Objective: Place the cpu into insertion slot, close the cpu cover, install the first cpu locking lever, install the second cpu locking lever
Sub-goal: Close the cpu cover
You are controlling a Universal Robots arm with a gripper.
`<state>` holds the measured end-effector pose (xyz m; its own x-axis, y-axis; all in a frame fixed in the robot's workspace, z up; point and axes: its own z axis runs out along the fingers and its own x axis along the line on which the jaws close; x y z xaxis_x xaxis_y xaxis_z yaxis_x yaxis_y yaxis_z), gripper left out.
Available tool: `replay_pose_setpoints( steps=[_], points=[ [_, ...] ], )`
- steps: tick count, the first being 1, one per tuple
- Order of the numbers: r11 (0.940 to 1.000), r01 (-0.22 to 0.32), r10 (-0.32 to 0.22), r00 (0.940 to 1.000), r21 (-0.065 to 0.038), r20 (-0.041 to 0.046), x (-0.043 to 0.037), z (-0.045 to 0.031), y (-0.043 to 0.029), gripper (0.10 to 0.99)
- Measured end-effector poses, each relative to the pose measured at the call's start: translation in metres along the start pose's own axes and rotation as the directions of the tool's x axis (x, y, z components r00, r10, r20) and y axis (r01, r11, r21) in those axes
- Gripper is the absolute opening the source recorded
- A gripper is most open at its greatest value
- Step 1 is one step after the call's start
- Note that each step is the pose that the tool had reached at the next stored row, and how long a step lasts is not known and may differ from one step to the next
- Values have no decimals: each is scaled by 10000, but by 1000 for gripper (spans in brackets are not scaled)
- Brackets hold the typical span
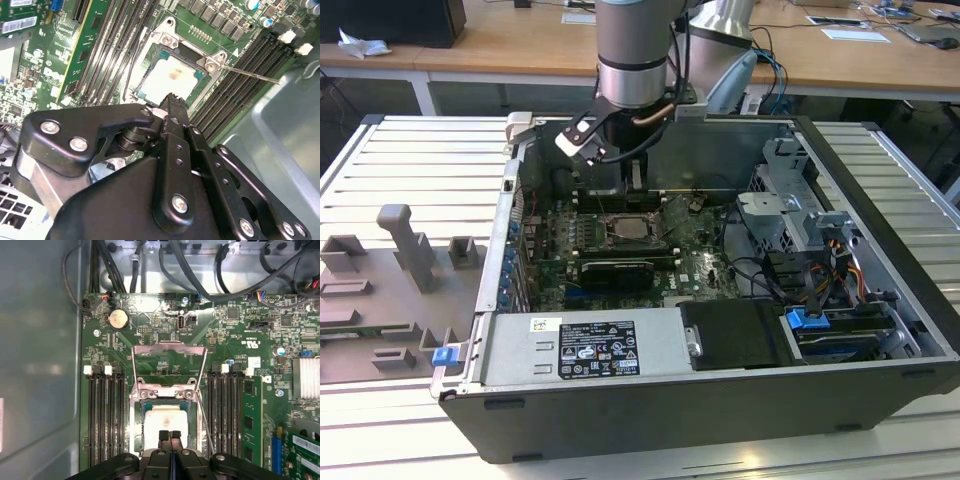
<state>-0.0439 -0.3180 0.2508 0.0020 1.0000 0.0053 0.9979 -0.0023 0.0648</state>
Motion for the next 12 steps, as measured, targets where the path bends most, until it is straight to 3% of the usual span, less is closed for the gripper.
replay_pose_setpoints(
  steps=[4, 7, 8, 12],
  points=[
    [10000, -3, 3, 10000, 20, -1, 0, -82, 5, 106],
    [10000, -2, 2, 10000, 58, -4, 1, -197, 14, 106],
    [9999, -10, 10, 10000, 116, -8, 0, -196, 35, 106],
    [9999, -76, 76, 10000, 131, -1, -12, -181, 125, 106]
  ],
)
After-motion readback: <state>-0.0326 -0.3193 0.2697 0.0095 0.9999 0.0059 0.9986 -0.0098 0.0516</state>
